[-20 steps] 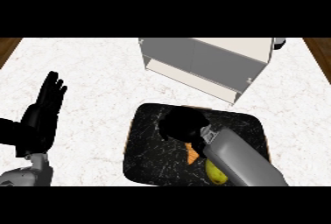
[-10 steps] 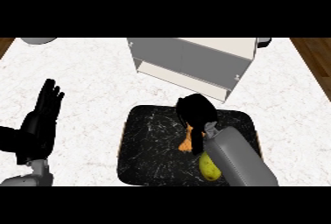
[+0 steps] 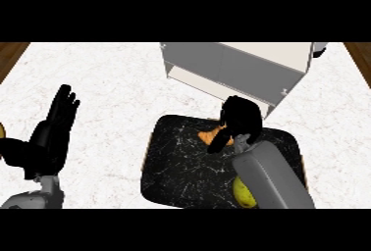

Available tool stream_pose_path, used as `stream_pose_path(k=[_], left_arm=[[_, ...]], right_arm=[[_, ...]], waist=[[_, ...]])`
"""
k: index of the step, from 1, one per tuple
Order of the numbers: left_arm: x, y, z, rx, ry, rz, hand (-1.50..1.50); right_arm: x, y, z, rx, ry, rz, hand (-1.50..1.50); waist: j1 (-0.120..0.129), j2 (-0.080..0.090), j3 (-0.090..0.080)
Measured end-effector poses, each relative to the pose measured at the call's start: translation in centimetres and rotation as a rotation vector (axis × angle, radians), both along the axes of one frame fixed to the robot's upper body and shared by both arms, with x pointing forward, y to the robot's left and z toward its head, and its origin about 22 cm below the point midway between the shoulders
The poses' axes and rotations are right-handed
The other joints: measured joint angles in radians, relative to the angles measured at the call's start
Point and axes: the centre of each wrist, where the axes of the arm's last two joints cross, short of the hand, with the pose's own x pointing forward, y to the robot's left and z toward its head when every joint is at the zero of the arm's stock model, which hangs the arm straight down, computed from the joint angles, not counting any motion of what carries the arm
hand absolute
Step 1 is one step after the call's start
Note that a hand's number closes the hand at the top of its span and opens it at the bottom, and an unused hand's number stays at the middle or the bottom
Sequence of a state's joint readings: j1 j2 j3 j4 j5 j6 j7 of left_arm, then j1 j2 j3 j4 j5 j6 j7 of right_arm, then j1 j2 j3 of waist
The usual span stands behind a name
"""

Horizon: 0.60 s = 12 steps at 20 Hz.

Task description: Pick the croissant from the tray and place it in the tiered shelf

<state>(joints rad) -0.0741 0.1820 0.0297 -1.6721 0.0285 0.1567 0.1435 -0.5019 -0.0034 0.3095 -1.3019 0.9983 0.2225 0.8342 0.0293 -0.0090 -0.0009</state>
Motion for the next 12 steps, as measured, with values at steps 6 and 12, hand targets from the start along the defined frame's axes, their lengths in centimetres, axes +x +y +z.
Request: stream_pose_path(k=[6,12], left_arm=[[0.6,-1.0,0.1,0.004,0.004,-0.056,0.0],[0.9,-1.1,-0.2,0.009,0.012,-0.049,0.0]], right_arm=[[0.0,3.7,6.2,0.143,-0.253,-0.148,1.5],[-0.2,6.1,11.9,0.181,-0.509,-0.193,1.5]], waist=[[0.048,0.004,0.0],[0.04,-0.005,-0.003]])
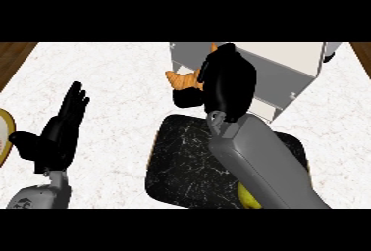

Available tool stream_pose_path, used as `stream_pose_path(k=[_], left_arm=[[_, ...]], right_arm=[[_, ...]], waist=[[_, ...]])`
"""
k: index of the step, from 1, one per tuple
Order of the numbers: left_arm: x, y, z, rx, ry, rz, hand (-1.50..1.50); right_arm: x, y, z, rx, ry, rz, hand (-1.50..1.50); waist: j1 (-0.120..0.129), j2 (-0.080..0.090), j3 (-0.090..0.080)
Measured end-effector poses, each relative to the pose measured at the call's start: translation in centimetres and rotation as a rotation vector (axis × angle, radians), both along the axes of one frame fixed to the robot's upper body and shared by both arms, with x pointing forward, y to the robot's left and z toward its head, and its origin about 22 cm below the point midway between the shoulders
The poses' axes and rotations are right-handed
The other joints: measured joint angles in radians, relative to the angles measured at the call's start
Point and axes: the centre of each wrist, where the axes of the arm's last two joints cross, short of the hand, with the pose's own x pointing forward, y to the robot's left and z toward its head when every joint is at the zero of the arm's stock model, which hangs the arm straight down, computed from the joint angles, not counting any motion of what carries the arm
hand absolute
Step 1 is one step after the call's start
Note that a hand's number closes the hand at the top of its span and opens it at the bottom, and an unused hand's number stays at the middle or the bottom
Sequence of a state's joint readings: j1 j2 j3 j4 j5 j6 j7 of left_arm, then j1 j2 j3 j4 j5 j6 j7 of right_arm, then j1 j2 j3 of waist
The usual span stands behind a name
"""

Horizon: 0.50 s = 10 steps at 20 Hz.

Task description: Pick the croissant from the tray and place it in the tiered shelf

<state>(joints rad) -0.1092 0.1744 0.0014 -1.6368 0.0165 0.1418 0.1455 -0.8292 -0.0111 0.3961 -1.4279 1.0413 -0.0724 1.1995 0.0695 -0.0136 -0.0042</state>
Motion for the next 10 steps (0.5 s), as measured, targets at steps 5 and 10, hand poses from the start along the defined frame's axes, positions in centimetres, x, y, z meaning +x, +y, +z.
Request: stream_pose_path(k=[5,10], left_arm=[[0.2,0.4,0.4,0.0,0.002,0.021,0.0],[0.2,0.3,0.2,0.002,0.002,0.03,0.0]], right_arm=[[0.6,0.8,2.8,-0.032,-0.117,-0.062,1.5],[1.5,0.8,4.8,-0.044,-0.173,-0.12,1.5]], waist=[[-0.016,-0.003,-0.001],[-0.025,0.0,0.0]])
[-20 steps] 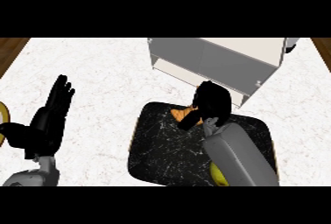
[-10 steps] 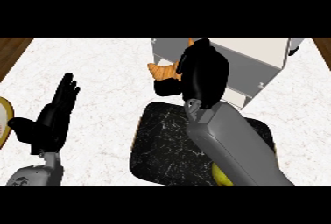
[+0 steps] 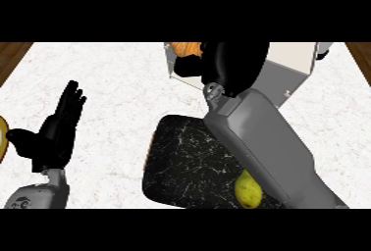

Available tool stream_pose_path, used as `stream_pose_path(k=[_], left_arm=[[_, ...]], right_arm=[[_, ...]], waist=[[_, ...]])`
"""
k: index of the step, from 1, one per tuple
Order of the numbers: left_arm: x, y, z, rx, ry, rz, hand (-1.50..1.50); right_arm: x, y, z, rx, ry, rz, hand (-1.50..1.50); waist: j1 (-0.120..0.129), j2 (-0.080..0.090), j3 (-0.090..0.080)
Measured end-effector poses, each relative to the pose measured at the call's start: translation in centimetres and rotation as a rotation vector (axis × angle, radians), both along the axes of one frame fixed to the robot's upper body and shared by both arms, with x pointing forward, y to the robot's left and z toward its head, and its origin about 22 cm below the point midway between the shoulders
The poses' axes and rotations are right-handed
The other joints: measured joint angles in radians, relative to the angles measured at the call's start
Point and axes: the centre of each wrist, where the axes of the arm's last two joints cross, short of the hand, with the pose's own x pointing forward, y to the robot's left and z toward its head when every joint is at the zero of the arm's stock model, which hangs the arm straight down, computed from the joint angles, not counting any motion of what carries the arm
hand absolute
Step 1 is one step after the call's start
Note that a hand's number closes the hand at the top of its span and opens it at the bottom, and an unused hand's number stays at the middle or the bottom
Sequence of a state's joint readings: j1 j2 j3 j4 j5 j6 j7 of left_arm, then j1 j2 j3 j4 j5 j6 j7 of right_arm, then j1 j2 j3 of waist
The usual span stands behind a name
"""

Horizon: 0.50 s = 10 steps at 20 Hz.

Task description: Pick the croissant from the tray and place it in the tiered shelf

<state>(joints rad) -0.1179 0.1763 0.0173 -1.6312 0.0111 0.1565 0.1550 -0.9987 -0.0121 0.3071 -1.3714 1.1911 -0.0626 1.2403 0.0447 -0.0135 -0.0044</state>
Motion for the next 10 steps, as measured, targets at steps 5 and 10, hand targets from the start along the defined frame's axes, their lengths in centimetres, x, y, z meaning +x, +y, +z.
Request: stream_pose_path(k=[5,10], left_arm=[[0.1,0.0,0.3,-0.003,-0.006,0.008,0.0],[-0.1,-0.3,0.6,-0.008,-0.014,-0.002,0.0]], right_arm=[[0.9,-0.4,0.6,-0.012,-0.032,-0.06,1.5],[2.0,-1.0,-0.1,-0.01,-0.036,-0.113,1.5]], waist=[[-0.004,0.004,0.001],[-0.002,0.01,0.002]])
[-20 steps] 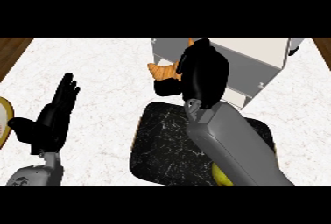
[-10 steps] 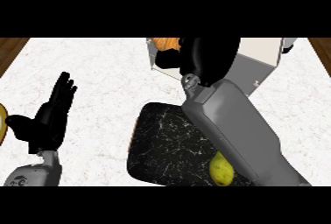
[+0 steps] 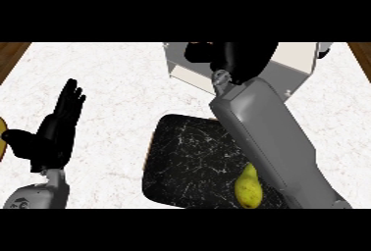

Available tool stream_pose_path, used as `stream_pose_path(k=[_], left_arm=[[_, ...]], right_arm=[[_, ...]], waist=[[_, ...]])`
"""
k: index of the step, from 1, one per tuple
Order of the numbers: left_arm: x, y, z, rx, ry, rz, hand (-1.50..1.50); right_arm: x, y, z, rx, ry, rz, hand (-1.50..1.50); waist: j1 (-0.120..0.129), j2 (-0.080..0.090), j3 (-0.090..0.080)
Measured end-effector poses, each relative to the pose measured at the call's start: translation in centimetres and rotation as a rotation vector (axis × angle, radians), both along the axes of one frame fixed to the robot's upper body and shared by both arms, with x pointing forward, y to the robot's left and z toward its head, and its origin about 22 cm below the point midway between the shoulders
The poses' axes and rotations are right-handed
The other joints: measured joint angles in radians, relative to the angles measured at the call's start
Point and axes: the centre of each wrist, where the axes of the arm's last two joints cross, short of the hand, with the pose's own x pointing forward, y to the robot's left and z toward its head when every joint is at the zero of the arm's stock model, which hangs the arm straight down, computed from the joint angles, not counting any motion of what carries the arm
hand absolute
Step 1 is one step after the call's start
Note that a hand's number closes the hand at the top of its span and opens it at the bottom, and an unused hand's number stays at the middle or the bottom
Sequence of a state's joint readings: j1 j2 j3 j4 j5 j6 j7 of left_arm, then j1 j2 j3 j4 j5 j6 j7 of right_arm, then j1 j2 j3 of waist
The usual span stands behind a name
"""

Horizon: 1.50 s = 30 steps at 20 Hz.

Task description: Pick the croissant from the tray and place it in the tiered shelf

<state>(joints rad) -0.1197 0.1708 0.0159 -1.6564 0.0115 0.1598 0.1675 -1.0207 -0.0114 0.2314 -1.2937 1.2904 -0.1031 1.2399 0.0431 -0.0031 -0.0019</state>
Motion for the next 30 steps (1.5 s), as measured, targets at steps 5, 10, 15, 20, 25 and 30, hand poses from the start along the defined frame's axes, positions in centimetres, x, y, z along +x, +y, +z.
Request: stream_pose_path(k=[5,10,15,20,25,30], left_arm=[[-0.3,0.2,0.1,0.003,-0.002,0.01,0.0],[-0.6,0.2,0.0,0.002,-0.004,0.006,0.0],[-0.4,0.2,-0.6,0.004,-0.006,0.011,0.0],[-0.2,0.5,-0.2,0.003,-0.009,0.012,0.0],[-0.1,0.5,0.0,-0.001,-0.017,0.007,0.0],[-0.4,0.6,0.1,0.002,-0.006,0.004,0.0]], right_arm=[[1.1,-0.6,-0.9,0.003,-0.014,-0.034,1.5],[2.4,-1.2,-1.6,0.009,-0.042,-0.063,1.5],[3.7,-1.7,-2.6,0.012,-0.059,-0.072,1.5],[5.2,-3.0,-3.1,0.063,-0.074,-0.1,1.5],[5.9,-4.3,-3.9,0.19,-0.109,-0.098,-1.5],[6.8,-4.8,-4.5,0.248,-0.133,-0.087,-1.5]], waist=[[-0.002,0.005,0.001],[-0.004,0.007,0.001],[-0.005,0.007,0.001],[-0.009,0.007,0.001],[-0.005,0.001,-0.003],[-0.006,-0.007,-0.005]])
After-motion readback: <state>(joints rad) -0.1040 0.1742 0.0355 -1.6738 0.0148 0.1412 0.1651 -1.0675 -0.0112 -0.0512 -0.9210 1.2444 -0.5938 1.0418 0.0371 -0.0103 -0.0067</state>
